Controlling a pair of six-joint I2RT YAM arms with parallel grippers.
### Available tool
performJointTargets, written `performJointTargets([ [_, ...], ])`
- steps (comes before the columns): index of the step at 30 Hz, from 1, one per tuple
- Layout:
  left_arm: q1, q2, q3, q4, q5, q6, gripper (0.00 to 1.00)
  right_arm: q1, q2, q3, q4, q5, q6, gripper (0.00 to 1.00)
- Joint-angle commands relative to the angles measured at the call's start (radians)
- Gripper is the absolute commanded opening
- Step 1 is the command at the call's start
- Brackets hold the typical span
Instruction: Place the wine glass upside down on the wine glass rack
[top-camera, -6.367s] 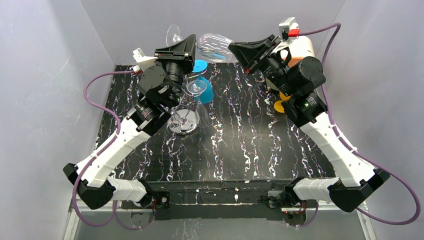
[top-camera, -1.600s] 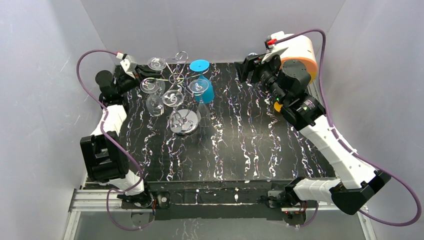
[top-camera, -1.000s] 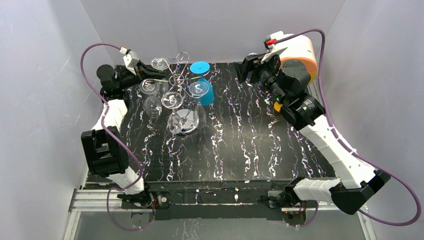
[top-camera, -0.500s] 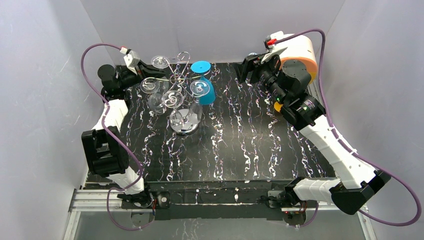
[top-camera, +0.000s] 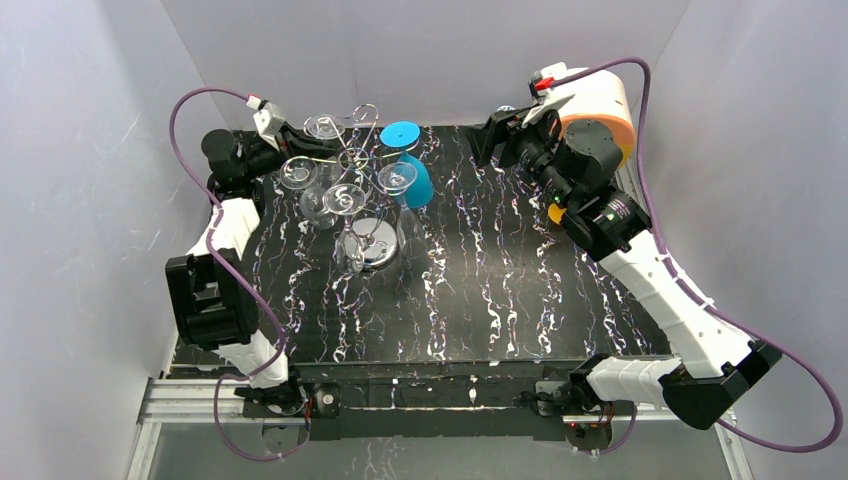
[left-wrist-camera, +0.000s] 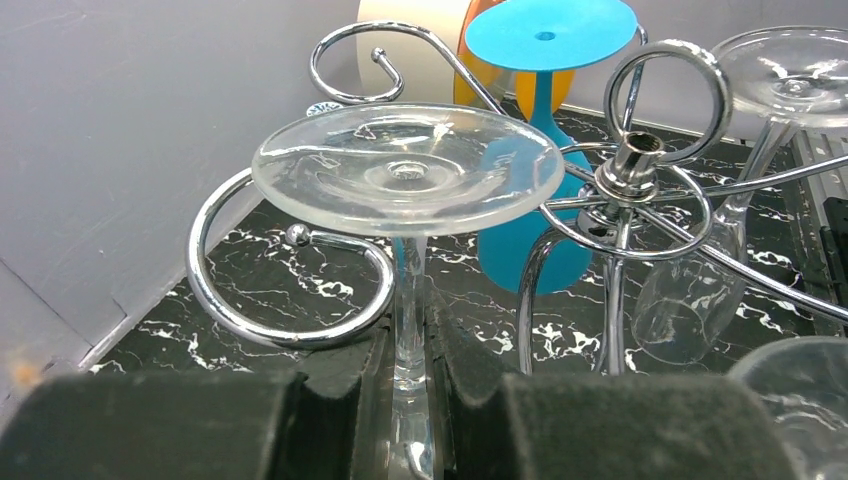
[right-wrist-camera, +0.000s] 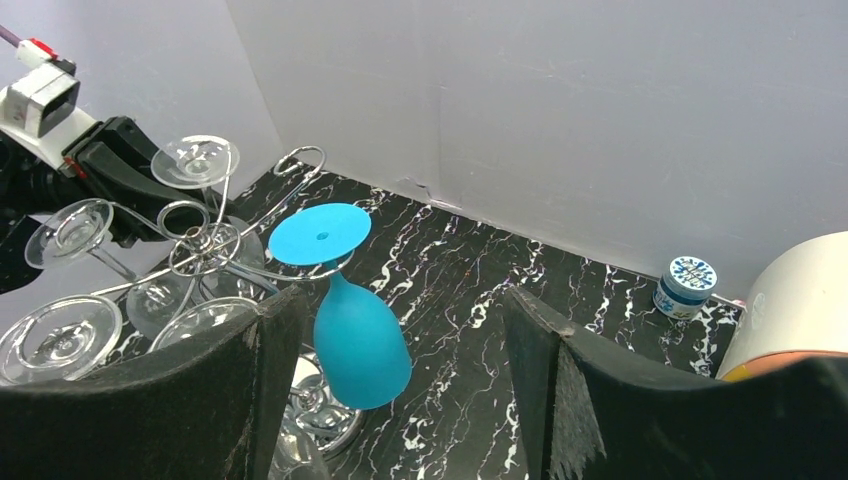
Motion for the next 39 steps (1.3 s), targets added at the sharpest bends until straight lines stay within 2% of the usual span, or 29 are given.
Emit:
performJointTargets([
  [1,-0.024,-0.007,0.013,0.045,0.02,0.004,0.0,0.006,-0.036,0.011,0.062,-0.012,0.013,0.79],
  [7,-0.024,-0.002,0.005,0.045,-0.016,0.017,0.0,0.006,-0.035,0.011,0.064,-0.021,0.021,0.79],
  [30,-0.024,-0.088,-0.12,0.1,-0.496,0.186,0.0,0.005,-0.045,0.005,0.076,-0.043,0.022,0.79],
  [39,-0.023,-0.134,-0.168,0.109,-0.527,0.212,0.0,0.006,-0.042,0.004,0.083,-0.052,0.014,0.8],
])
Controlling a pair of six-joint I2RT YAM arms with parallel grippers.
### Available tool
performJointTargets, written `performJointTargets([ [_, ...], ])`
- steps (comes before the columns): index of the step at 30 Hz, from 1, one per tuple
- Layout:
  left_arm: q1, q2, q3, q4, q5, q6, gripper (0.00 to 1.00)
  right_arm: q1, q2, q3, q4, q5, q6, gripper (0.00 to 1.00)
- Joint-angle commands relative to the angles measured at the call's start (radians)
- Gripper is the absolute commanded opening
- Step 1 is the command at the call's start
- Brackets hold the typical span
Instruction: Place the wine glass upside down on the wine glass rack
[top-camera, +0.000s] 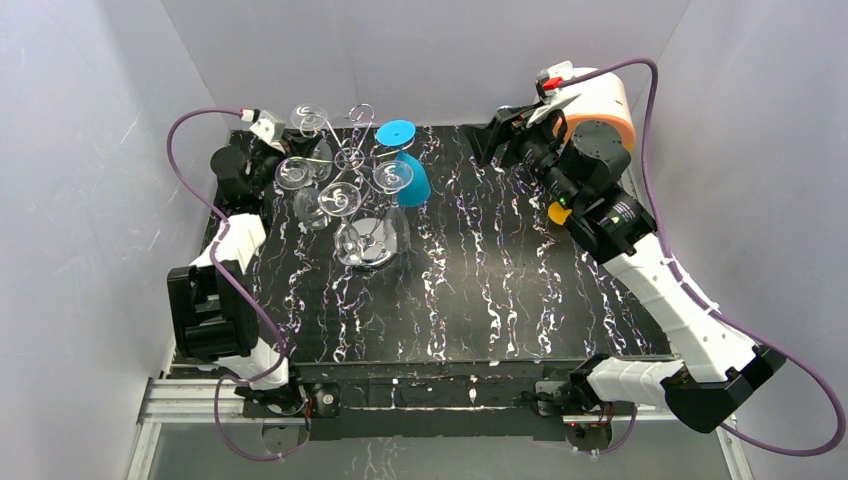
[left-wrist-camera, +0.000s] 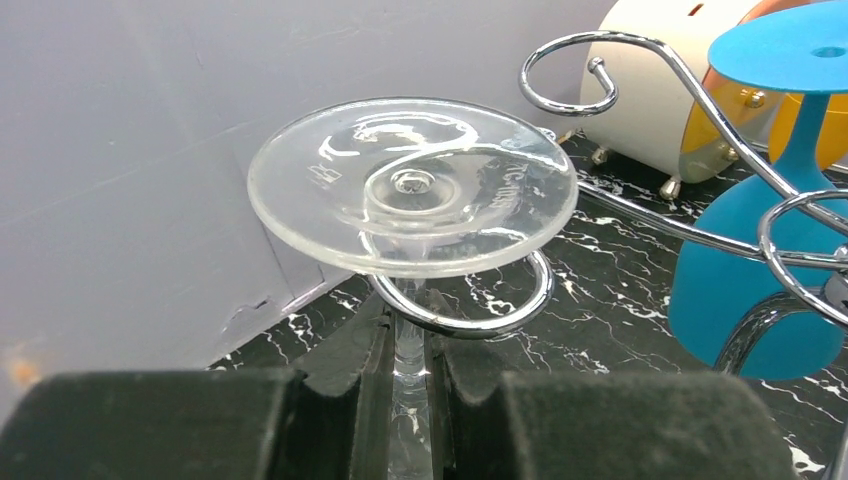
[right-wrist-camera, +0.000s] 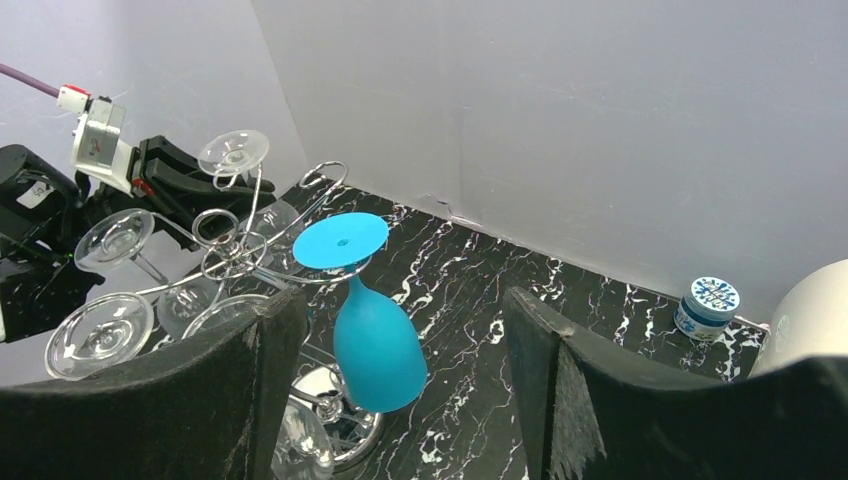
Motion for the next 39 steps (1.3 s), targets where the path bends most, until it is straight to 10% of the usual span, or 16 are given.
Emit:
performJointTargets([
  [1,0.001,-0.084,-0.033,0.042,-0.062,0.041,0.0,0.007,-0.024,0.003,0.062,-0.014,-0.01,0.8],
  [39,0.017,-0.215,-0.211,0.25,-0.126,0.023,0.0,0.007,-0.035,-0.013,0.065,-0.016,-0.009,0.8],
])
